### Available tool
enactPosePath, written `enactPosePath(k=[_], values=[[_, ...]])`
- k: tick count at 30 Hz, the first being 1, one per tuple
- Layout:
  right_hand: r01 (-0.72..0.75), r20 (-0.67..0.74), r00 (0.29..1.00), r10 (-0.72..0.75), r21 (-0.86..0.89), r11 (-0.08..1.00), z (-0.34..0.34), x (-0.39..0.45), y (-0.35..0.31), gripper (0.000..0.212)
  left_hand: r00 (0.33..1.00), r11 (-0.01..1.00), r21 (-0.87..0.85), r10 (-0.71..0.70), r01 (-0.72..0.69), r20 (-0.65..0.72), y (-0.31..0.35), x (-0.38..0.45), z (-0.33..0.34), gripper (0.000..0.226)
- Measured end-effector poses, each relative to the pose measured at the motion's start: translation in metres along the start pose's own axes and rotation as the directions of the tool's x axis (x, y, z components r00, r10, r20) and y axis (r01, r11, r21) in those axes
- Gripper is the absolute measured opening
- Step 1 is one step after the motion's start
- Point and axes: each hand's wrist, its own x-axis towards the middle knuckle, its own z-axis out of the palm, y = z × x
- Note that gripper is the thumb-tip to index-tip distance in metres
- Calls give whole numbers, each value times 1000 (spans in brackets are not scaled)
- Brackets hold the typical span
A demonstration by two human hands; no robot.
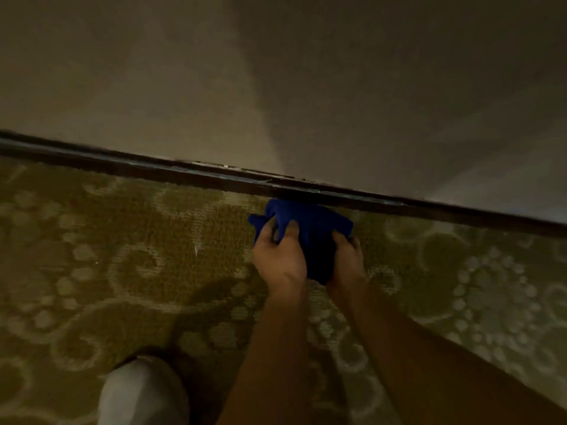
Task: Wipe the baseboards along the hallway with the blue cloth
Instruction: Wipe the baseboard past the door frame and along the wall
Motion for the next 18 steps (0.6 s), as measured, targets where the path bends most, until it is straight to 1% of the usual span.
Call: enactPosePath(k=[2,4,6,7,9,10,12,13,14,16,17,18], values=[[-36,-16,999,36,30,999,2,-2,-3,51,998,998,39,54,-52,-31,9,-2,-3,32],[-66,-32,997,68,76,995,2,-3,-6,48,994,986,127,112,-111,1,12,-1,2,29],[-27,-54,998,32,77,997,4,0,-5,42,987,956,242,156,-163,48,11,5,9,28],[-6,-78,997,11,70,998,5,0,-2,43,985,942,289,164,-173,57,10,11,11,25],[26,-75,997,-20,80,996,9,0,0,48,982,938,294,183,-187,39,10,19,14,16],[31,-61,998,-26,84,996,8,0,-3,50,982,943,279,186,-183,17,5,19,17,16],[82,-146,987,-71,72,994,-4,-7,-19,46,986,952,272,159,-138,-57,-4,0,29,28],[122,-188,976,-109,58,991,-14,-13,-31,42,988,963,242,140,-122,-60,-7,-15,36,32],[163,-247,957,-150,34,986,-25,-16,-46,39,994,978,184,103,-97,-23,-8,-29,43,31],[227,-352,911,-213,-1,974,-49,-18,-73,39,994,997,65,-39,32,105,-7,-44,56,29],[253,-380,891,-250,-41,967,-59,-18,-83,37,979,991,57,-128,120,158,-5,-48,59,30],[269,-400,876,-271,-63,961,-66,-13,-91,35,957,977,99,-206,189,205,-2,-50,61,31]])
